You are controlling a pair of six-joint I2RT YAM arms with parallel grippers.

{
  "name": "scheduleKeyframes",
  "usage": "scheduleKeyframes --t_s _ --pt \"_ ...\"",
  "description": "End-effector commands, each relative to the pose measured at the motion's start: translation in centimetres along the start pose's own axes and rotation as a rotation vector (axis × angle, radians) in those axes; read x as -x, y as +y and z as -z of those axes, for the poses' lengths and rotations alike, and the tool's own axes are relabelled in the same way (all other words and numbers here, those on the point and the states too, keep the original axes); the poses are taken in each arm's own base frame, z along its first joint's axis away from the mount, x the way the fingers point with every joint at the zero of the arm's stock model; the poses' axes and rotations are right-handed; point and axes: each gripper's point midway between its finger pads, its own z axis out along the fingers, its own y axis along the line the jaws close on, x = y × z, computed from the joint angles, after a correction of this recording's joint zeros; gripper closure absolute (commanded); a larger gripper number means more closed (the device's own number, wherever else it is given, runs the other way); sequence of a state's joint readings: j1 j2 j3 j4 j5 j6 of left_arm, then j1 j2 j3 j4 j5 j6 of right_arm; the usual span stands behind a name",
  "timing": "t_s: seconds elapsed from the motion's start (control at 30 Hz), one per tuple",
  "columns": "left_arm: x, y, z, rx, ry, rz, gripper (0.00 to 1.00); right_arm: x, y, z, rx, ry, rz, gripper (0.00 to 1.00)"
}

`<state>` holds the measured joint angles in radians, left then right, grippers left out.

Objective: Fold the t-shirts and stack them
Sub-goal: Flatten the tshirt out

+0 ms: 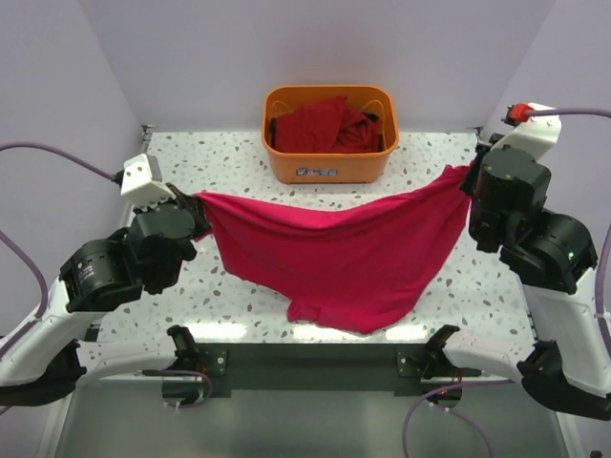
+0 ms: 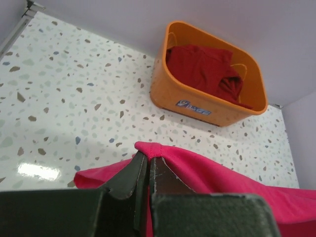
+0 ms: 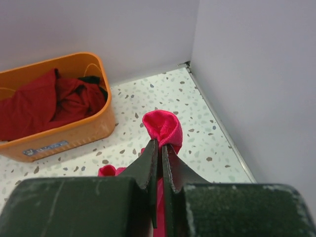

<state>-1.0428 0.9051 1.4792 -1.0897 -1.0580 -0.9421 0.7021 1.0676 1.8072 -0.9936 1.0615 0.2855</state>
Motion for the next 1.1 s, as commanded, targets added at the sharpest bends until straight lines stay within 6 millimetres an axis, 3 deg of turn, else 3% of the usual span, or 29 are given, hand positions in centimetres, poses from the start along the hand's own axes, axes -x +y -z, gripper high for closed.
scheduleKeyframes --t_s 0.0,0.07,0.17,0.2,0.3,0.43,0.5,0.67,0.77,0.83,0.87,0.93,0.97,1.0,1.03,1.07 --pt "6.4 -2.6 1.3 -0.112 -0.135 0.086 1.00 6.2 -1.8 1.5 0.012 -0.145 -0.134 1.00" --pt "8.6 -3.8 2.3 -0.197 -0.162 0.138 1.00 7.9 -2.2 2.0 0.036 -0.172 -0.156 1.00" --pt "11.5 -4.6 4.3 -0.318 -0.200 0.172 1.00 12.0 -3.9 4.2 0.113 -0.251 -0.255 1.00" --pt "12.6 -4.3 5.2 -0.357 -0.213 0.186 1.00 12.9 -3.5 5.0 0.181 -0.269 -0.273 1.00" --pt "13.7 -5.0 7.0 -0.477 -0.205 0.209 1.00 15.5 -4.4 7.7 0.326 -0.328 -0.361 1.00" --pt "12.9 -6.9 8.4 -0.610 -0.151 0.200 1.00 17.4 -4.6 11.3 0.537 -0.385 -0.427 1.00" --pt "11.7 -8.6 8.7 -0.667 -0.098 0.176 1.00 17.4 -4.7 12.3 0.588 -0.393 -0.441 1.00" --pt "10.2 -10.2 8.4 -0.687 -0.034 0.136 1.00 17.6 -5.8 13.1 0.603 -0.411 -0.461 1.00" --pt "10.0 -10.2 7.7 -0.651 -0.042 0.135 1.00 17.0 -5.0 11.2 0.516 -0.381 -0.415 1.00" --pt "8.7 -10.0 6.0 -0.574 -0.041 0.112 1.00 16.0 -5.5 8.4 0.331 -0.348 -0.368 1.00" --pt "8.2 -9.1 4.6 -0.478 -0.060 0.101 1.00 15.2 -4.7 6.8 0.255 -0.325 -0.325 1.00" --pt "4.7 -8.5 1.4 -0.315 -0.039 0.041 1.00 13.2 -4.4 3.3 -0.007 -0.266 -0.183 1.00" --pt "3.2 -6.5 -0.2 -0.173 -0.049 -0.011 1.00 11.9 -2.6 1.5 -0.083 -0.245 -0.133 1.00" --pt "0.3 -6.5 -1.8 -0.095 -0.015 -0.022 1.00 10.7 -0.8 -0.1 -0.137 -0.219 -0.034 1.00" --pt "-1.0 -4.7 -3.4 0.000 0.001 -0.061 1.00 9.7 0.1 -1.1 -0.189 -0.203 -0.011 1.00" --pt "-2.8 -4.4 -4.8 0.021 0.061 -0.055 1.00 8.3 2.0 -2.5 -0.177 -0.181 0.044 1.00"
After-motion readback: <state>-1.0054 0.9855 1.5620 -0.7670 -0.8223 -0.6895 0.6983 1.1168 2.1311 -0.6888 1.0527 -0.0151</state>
